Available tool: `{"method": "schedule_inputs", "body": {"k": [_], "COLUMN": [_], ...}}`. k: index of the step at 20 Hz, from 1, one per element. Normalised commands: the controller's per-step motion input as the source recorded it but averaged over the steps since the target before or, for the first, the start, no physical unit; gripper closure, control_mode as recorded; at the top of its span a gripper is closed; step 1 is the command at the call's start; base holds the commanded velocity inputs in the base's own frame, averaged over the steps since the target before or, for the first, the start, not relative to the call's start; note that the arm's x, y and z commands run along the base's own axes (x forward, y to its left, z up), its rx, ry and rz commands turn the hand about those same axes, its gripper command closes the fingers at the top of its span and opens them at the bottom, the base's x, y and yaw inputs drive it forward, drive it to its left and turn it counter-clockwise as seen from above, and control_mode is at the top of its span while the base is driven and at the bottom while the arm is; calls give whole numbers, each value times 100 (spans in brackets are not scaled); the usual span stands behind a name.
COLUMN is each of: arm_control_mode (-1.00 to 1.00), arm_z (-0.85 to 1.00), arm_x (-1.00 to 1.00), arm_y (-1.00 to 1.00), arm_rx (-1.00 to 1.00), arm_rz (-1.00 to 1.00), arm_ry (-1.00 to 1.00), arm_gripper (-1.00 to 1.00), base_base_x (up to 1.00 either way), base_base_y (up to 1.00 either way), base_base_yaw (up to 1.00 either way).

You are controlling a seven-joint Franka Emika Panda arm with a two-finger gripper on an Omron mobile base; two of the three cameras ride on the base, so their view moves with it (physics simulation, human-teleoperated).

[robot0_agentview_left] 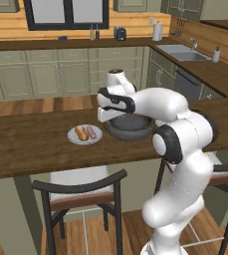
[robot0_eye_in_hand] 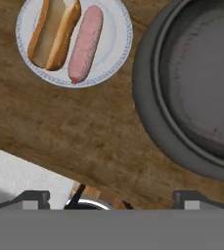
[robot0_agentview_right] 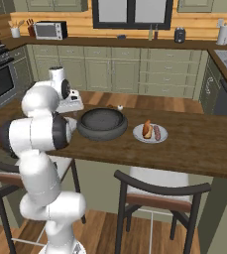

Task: Place one bun and one sausage from the bowl on each plate.

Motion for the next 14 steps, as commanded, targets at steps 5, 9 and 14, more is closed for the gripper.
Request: {"method": "schedule_inputs", "body": {"k": [5, 9, 14], "arm_control_mode": [-100, -100, -100], "arm_z": [49, 95, 91], "arm_x": [-100, -94, -76], "arm_y": [-52, -16, -25], "arm_rx": [14, 7, 11], "arm_rz": [-1, -9, -16], "arm_ry": [-30, -3, 0], "arm_gripper": [-100, -100, -100], "base_base_x": [0, 0, 0], "base_base_y": [0, 0, 0], "base_base_yaw": [0, 0, 0]}}
